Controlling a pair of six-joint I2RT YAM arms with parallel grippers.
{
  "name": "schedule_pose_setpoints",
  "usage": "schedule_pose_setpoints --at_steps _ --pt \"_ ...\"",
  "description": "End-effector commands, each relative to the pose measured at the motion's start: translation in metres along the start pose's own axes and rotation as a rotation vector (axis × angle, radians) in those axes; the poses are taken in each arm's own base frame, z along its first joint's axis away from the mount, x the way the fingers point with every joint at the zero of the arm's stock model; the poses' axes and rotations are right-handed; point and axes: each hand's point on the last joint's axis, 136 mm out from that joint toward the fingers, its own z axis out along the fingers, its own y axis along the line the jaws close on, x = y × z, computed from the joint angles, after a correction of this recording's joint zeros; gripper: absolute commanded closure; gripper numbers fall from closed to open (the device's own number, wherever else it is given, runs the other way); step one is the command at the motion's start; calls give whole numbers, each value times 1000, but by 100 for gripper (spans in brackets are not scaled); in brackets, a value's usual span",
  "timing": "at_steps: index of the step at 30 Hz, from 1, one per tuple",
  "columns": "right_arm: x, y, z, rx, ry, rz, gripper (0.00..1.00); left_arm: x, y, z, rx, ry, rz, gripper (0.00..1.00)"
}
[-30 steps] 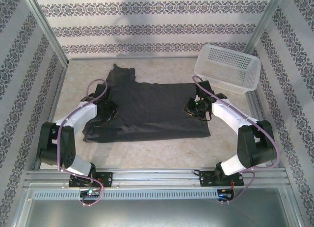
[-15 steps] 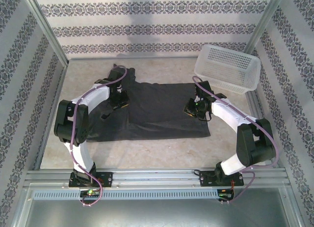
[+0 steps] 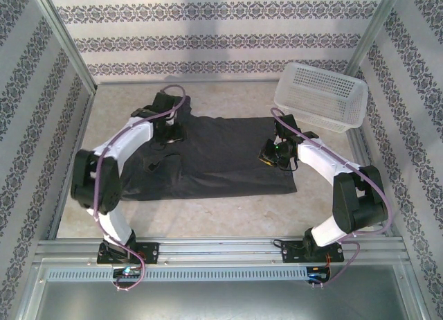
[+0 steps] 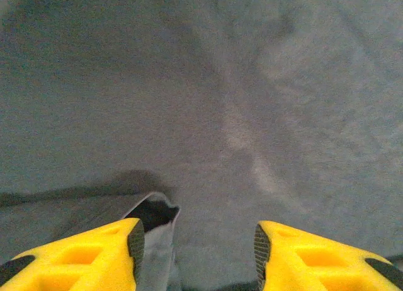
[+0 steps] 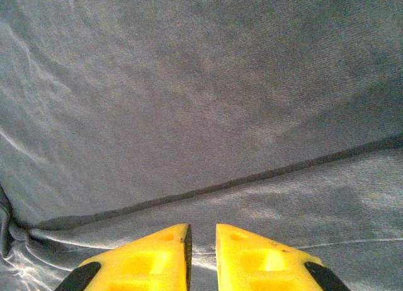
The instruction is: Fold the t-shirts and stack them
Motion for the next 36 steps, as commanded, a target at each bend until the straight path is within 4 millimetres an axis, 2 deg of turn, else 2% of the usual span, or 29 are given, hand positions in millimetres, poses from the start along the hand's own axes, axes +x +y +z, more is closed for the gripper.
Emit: schedule_pose_setpoints --at_steps 1,3,9,13,16,19,24,29,36 --pt "-1 10 -3 -23 9 -21 80 23 43 -23 -143 42 -86 50" --pt "-1 15 -3 -33 12 -38 80 45 61 -27 -192 106 -100 50" --pt "1 49 -3 -142 22 -131 75 85 83 -23 -251 200 -6 48" --pt "2 56 -1 -147 33 -159 73 95 100 -22 -312 197 40 43" --pt "3 56 1 -147 37 -156 73 95 106 -20 -339 172 30 36" --pt "3 56 2 -145 41 -152 73 87 106 -15 -339 116 -11 36" --pt "4 55 3 -143 48 -146 73 74 107 -9 -359 86 -1 43" --pt "5 53 3 -140 47 -140 73 70 116 -3 -419 107 65 47" --pt "7 51 5 -135 53 -130 73 58 118 8 -444 107 104 53"
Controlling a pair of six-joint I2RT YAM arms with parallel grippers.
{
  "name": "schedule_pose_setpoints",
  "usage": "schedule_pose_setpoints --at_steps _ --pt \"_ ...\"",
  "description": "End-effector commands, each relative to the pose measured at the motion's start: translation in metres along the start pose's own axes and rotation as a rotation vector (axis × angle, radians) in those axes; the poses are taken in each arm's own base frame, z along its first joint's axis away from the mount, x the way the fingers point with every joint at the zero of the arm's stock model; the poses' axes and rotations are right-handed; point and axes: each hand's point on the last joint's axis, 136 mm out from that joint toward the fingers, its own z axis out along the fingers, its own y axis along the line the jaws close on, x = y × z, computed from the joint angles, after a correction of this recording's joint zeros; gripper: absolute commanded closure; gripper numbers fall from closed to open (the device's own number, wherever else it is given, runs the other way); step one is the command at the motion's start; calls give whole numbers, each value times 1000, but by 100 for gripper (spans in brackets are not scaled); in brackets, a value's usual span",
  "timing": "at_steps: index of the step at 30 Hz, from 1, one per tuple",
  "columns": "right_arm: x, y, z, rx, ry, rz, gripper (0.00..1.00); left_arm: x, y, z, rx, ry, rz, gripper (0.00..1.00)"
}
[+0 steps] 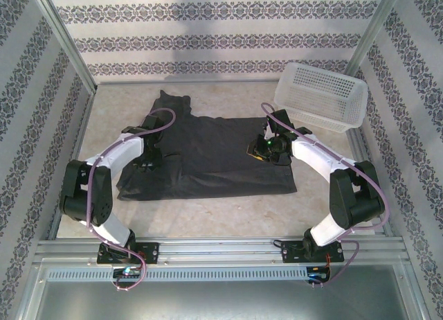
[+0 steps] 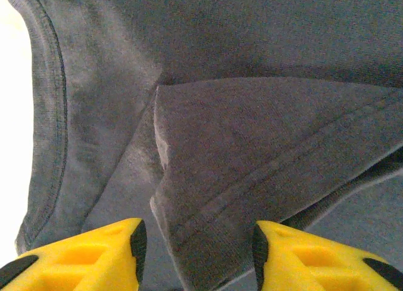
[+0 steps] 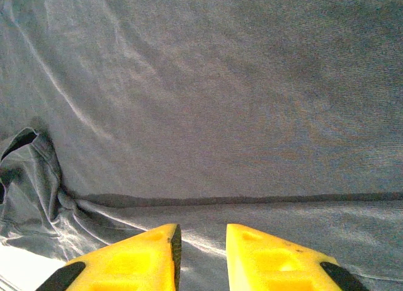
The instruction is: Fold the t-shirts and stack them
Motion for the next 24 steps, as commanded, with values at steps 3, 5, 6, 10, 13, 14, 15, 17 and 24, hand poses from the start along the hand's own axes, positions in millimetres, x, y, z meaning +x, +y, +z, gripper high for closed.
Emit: schedule_pose_setpoints --at_steps 3,5,6,10,13,14,15,17,24 --pt "2 2 4 -10 15 0 73 -23 1 1 -37 -54 44 68" --pt "1 3 4 -12 15 0 73 -28 1 2 -39 -70 49 80" --pt "1 3 4 -13 15 1 73 -31 0 2 -37 -77 48 85" --pt "1 3 6 -11 20 1 74 -46 0 -1 -35 -105 30 100" --pt "1 4 7 -13 22 2 74 -59 4 -1 -16 -117 -32 100" --pt "1 4 7 -14 25 3 74 -63 5 0 0 -112 -58 100" --pt "1 4 8 -15 26 3 74 -66 6 1 13 -108 -85 100" --pt "1 4 9 -14 29 3 74 -74 7 4 46 -98 -138 100" --pt "1 2 11 -12 36 3 75 -87 4 20 114 -48 -241 100"
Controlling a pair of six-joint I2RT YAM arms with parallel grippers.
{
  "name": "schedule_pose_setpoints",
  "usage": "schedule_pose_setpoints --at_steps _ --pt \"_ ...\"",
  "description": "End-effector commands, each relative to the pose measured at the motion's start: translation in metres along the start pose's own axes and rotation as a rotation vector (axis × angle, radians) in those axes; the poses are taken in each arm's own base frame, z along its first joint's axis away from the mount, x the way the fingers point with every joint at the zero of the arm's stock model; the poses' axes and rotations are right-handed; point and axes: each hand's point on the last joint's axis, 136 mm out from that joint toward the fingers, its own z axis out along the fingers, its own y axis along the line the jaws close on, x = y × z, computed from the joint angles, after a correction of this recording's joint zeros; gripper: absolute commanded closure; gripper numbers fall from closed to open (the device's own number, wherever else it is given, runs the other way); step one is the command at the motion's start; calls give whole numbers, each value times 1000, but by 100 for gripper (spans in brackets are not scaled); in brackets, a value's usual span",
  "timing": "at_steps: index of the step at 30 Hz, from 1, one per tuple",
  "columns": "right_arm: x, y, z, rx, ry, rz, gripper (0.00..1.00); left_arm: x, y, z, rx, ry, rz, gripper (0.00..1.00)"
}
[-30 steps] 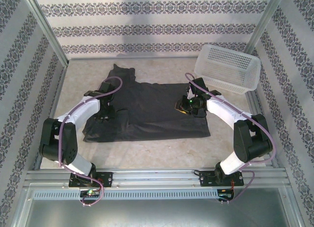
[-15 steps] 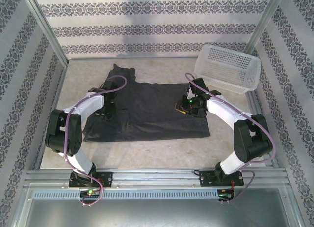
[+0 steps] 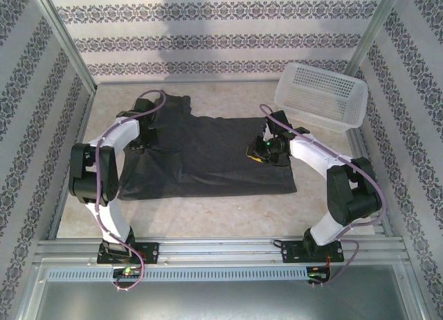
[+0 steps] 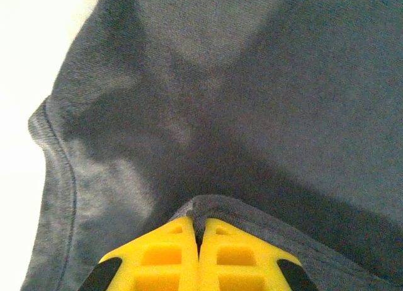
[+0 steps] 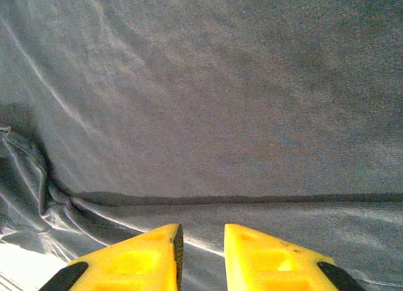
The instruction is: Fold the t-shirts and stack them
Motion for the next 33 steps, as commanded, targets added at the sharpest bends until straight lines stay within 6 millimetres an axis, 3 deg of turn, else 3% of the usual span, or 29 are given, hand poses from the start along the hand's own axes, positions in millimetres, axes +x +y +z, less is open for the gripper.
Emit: schedule_pose_setpoints --at_steps 1,5,7,12,16,20,28,33 --pt "-2 6 1 -17 1 -9 75 -10 -8 4 51 8 -76 100" --pt "-1 5 1 -15 3 -6 75 -13 -2 12 11 23 -120 92" --pt "0 5 0 -17 3 -6 75 -17 2 10 4 8 -157 76" --pt "-1 5 -1 -17 -2 -7 75 -28 2 -26 40 -137 -181 67" --pt "0 7 -1 -33 -6 -19 75 0 -37 -41 236 -98 -126 65" --pt "0 10 0 -43 -4 -31 75 35 -78 -30 388 -5 -21 67" --pt "-1 12 -2 -40 -11 -29 75 47 -114 -10 471 69 148 63" --pt "3 6 -2 -30 -10 -18 75 58 -116 -2 436 84 221 61"
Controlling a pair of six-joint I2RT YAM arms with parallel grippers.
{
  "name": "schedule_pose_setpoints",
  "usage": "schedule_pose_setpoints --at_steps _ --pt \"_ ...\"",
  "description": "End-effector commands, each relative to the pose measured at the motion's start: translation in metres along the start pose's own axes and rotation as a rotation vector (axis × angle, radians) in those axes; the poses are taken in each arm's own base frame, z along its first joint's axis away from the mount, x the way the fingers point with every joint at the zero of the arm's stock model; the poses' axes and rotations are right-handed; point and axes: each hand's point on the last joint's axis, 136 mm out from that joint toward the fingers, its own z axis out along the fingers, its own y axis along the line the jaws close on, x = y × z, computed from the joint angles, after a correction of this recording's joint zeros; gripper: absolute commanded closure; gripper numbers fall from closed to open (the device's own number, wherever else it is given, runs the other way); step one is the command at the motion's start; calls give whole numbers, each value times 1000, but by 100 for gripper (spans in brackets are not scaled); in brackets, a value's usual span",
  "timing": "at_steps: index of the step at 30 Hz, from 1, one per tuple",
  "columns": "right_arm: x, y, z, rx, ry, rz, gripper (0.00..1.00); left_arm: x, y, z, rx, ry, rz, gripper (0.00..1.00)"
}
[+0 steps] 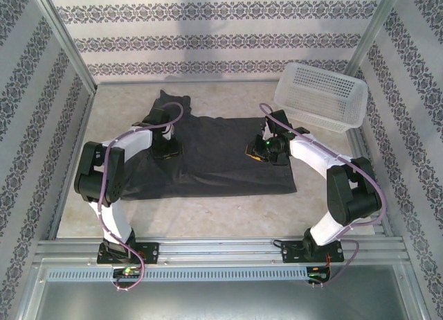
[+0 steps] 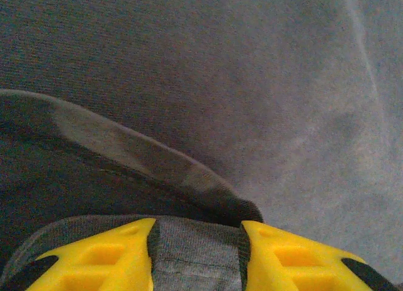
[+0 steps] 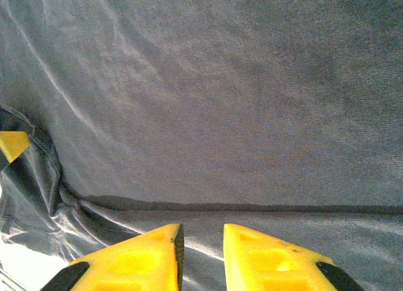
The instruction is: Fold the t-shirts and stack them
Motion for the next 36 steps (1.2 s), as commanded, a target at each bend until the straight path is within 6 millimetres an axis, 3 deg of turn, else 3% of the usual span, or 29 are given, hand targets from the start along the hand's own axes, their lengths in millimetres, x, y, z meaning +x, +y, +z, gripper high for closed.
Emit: schedule_pose_setpoints --at_steps 1,12,14,19,25,26,29,31,33,36 --pt "7 1 -2 -8 5 -5 75 -3 -13 -2 22 -11 92 61" --pt "5 3 1 -15 8 2 75 7 -33 13 4 5 178 61" --pt "6 2 1 -14 9 2 75 9 -33 18 5 18 183 66" --pt "8 1 1 -10 14 -1 75 8 -36 23 10 23 192 89" --pt "9 -3 2 -1 15 3 76 1 -37 18 -33 -13 197 93" --pt "9 -5 1 4 10 6 77 0 -36 16 -37 -23 194 91" --pt "7 -22 -3 38 -19 50 81 -7 -36 -3 -55 -86 165 56" --pt "5 -39 -7 56 -48 108 83 -15 -34 -25 -77 -157 130 46" --pt "3 -62 -14 82 -90 182 87 -16 -26 -48 -84 -209 47 45" --pt "5 -88 -20 96 -135 272 89 -4 1 -65 -66 -242 -135 49"
